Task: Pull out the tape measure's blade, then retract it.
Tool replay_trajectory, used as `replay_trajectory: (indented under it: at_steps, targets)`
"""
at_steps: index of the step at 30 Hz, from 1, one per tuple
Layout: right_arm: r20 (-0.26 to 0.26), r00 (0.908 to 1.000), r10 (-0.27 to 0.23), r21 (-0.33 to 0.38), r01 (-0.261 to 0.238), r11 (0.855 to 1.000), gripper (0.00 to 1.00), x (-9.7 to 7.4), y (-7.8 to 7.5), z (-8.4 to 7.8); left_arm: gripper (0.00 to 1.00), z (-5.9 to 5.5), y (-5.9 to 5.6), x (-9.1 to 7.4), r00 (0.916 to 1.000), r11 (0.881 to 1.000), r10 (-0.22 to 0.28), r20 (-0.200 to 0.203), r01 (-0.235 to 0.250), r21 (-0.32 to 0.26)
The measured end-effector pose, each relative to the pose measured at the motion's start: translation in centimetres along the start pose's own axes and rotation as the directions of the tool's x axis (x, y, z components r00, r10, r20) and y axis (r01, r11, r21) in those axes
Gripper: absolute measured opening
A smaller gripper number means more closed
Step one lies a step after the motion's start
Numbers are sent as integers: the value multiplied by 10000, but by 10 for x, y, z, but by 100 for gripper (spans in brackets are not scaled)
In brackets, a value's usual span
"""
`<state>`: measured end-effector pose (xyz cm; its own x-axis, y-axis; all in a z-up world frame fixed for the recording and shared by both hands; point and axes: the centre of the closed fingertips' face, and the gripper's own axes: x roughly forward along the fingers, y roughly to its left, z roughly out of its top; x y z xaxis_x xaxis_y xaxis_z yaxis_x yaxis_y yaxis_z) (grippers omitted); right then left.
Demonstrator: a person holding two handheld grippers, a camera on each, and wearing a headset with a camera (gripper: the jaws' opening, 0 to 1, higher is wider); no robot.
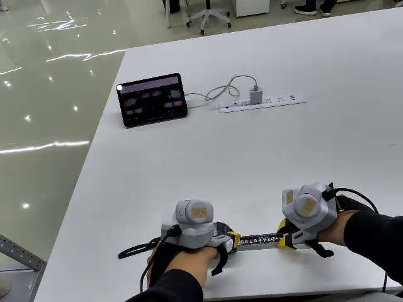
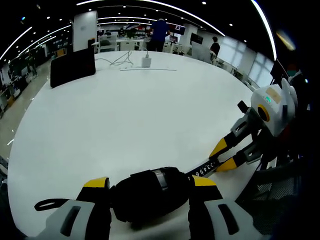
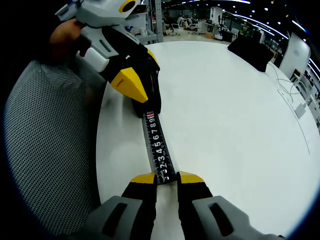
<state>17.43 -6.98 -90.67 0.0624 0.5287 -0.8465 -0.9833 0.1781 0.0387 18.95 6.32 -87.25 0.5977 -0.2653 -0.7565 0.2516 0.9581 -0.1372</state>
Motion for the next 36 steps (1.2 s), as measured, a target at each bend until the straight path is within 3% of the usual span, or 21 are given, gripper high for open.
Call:
replay_trajectory:
  at_steps: [3,6,36]
  targets:
    - [356,9992,167,401,-181,9990,11,0,-1,0,58,0,-1,0,10000,10000,-47,22,47,-10]
    - [525,9984,217,269,-232,9994,11,0,1,1,58,1,-1,0,9999,9999,-121,38,121,3]
    - [443,9989,154,-250,-143,9996,11,7,3,12,58,2,-1,1,9996,9999,-142,237,142,-2]
